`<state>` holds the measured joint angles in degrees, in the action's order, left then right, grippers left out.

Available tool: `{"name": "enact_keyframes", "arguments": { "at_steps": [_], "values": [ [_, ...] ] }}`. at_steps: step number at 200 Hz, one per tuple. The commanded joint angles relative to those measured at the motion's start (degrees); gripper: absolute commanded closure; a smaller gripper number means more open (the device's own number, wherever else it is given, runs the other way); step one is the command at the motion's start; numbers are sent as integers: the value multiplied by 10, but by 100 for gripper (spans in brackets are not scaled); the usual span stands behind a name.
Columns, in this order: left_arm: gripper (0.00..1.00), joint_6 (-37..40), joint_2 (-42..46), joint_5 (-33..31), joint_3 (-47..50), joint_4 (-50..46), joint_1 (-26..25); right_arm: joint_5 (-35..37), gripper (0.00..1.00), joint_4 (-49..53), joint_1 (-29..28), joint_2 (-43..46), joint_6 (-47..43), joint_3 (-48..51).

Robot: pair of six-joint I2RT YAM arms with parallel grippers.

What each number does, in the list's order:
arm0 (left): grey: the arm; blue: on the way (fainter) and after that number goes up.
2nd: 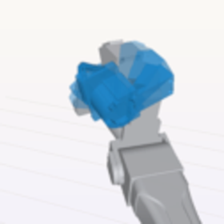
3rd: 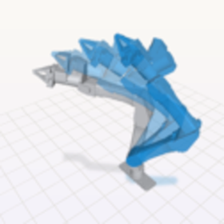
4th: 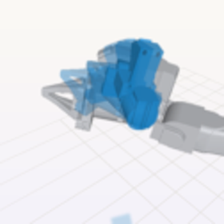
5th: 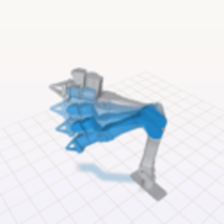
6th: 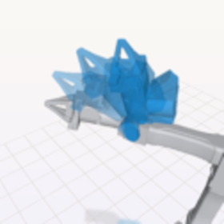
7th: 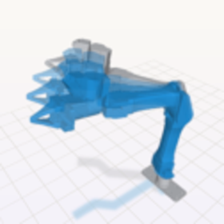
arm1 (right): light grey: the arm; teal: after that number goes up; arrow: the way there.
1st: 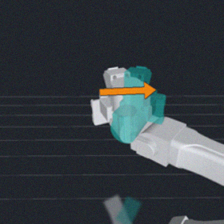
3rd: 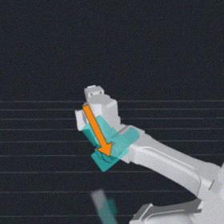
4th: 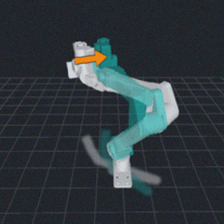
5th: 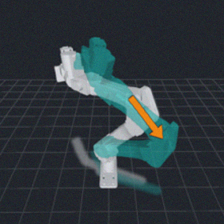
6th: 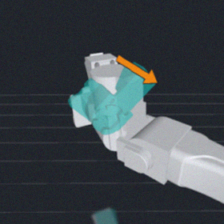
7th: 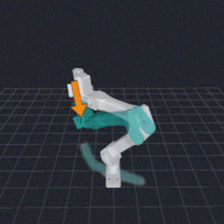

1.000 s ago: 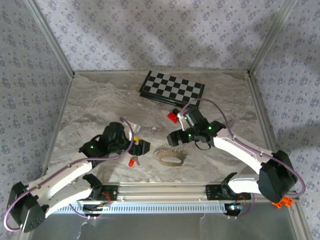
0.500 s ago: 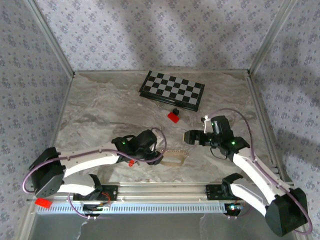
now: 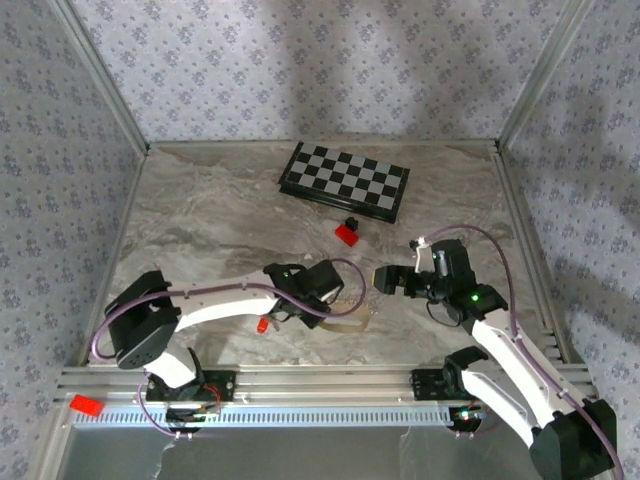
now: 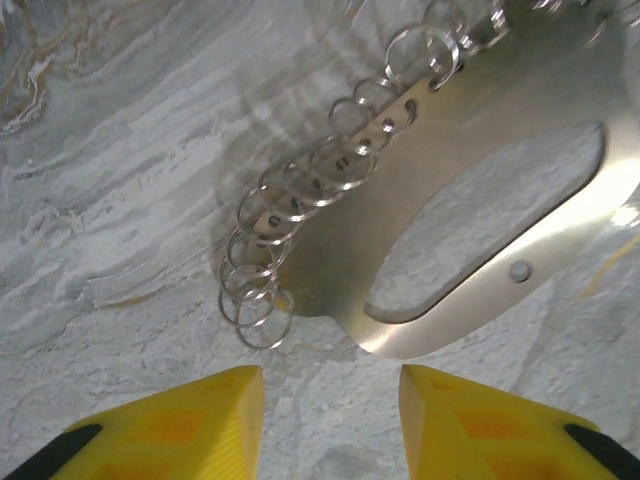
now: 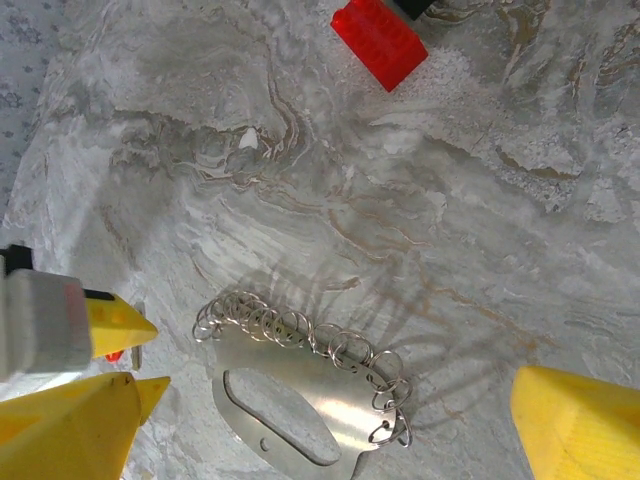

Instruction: Put the keys on the keyring

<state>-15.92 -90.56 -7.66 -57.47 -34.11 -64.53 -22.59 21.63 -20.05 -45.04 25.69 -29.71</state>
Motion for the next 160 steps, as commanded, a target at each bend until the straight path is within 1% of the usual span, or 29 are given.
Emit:
{"name": "enact_keyframes", "arguments": {
  "at_steps": [1, 44, 50, 74, 160],
  "values": [
    [63, 17, -21, -28, -28, -45, -8, -12, 3, 11, 10, 8, 3, 5],
    [67, 28, -58, -35, -50, -45, -11, -18, 2, 11, 25, 7, 5, 7],
    [68, 30, -63, -36, -53, -60, -11, -19, 2, 12, 28, 8, 5, 7],
    [70, 36, -82, -45, -67, -74, -11, -24, 2, 13, 39, 13, 5, 9],
    [75, 39, -117, -61, -83, -81, -18, -40, 1, 13, 70, 14, -9, 11]
  ]
}}
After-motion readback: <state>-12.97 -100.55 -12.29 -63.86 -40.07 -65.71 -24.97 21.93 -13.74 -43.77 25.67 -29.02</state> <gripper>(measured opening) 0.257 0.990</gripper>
